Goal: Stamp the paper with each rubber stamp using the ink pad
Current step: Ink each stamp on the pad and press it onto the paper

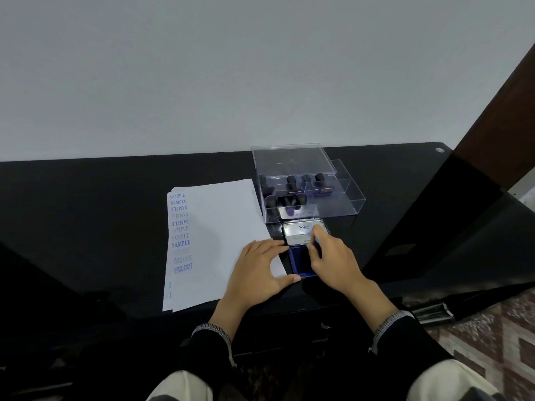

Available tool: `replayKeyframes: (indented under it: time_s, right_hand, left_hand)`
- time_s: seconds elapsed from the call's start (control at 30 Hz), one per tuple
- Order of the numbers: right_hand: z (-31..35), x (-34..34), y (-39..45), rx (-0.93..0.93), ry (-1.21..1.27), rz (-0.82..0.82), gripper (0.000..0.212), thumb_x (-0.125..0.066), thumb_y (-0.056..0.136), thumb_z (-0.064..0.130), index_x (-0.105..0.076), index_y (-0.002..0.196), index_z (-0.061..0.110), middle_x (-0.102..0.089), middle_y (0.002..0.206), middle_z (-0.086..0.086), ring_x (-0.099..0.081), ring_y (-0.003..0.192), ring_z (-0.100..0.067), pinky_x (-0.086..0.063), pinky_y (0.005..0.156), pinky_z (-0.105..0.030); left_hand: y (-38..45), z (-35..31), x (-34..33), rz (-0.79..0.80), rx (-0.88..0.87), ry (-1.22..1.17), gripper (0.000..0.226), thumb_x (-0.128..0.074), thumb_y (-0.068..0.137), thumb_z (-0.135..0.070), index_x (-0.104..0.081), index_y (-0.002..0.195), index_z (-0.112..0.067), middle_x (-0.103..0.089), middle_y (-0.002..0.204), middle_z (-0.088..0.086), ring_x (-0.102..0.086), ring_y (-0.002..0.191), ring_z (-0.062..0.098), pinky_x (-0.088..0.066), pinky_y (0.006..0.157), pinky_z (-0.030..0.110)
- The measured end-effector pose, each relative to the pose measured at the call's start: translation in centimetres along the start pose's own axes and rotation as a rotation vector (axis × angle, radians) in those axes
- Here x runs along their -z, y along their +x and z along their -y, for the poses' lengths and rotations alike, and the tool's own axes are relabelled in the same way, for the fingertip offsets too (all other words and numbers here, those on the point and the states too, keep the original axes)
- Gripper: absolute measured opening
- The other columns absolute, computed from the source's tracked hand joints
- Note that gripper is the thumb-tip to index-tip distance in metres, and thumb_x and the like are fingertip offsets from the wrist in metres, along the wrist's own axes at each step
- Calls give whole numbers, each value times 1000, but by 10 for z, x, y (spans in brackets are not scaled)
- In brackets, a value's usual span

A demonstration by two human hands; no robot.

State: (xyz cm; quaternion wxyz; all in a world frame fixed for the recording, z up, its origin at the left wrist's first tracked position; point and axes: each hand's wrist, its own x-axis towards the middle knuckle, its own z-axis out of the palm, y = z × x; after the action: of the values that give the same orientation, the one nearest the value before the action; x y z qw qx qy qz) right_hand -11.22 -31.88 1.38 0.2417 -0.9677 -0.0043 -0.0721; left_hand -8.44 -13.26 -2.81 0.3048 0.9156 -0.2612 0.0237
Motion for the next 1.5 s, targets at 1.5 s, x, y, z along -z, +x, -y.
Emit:
replayKeyframes:
  time_s: [1.5]
  right_hand:
    - [153, -84, 22, -89, 779, 44, 6, -59, 94, 24, -57, 96, 20, -66, 83, -3, -61, 70, -10, -46, 65, -16]
  left_hand:
    - [-98, 142, 119, -40, 276, 105, 64, -36, 78, -76, -48, 133, -47, -25, 155, -19, 0, 148, 5, 5, 118, 33]
